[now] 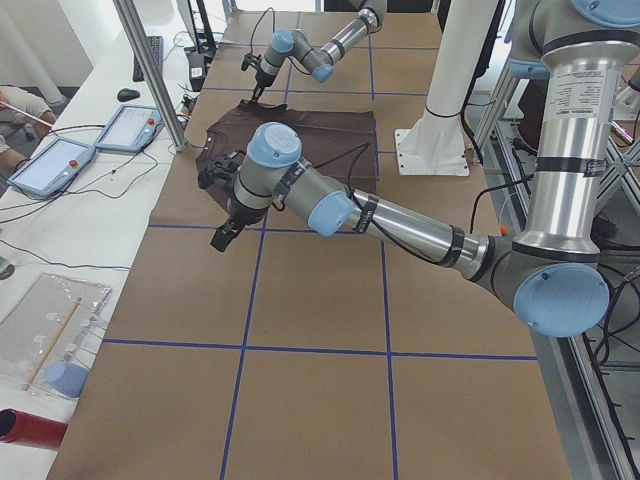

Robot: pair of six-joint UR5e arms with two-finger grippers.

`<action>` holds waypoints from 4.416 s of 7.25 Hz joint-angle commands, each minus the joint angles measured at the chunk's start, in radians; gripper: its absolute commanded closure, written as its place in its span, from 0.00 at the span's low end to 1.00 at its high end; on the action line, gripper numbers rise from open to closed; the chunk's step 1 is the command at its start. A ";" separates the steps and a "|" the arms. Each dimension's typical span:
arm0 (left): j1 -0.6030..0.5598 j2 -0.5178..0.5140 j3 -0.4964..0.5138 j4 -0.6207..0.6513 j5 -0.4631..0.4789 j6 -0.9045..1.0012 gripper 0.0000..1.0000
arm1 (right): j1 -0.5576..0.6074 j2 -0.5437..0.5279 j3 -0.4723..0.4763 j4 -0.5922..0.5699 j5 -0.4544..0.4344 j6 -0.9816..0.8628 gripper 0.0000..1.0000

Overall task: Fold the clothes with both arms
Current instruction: 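Move the right gripper to the sleeve nearest it and press it inward, then withdraw the right arm away from the shirt, then move the left gripper to the sleeve nearest it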

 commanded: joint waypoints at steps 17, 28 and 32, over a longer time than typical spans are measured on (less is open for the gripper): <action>0.472 -0.316 0.333 -0.417 0.332 -0.864 0.16 | 0.648 -0.381 0.253 -0.217 0.763 -1.019 0.00; 0.690 -0.463 0.746 -0.683 0.589 -1.046 0.45 | 0.648 -0.412 0.283 -0.219 0.753 -1.018 0.00; 0.695 -0.468 0.756 -0.683 0.589 -1.046 0.49 | 0.648 -0.412 0.279 -0.219 0.754 -1.018 0.00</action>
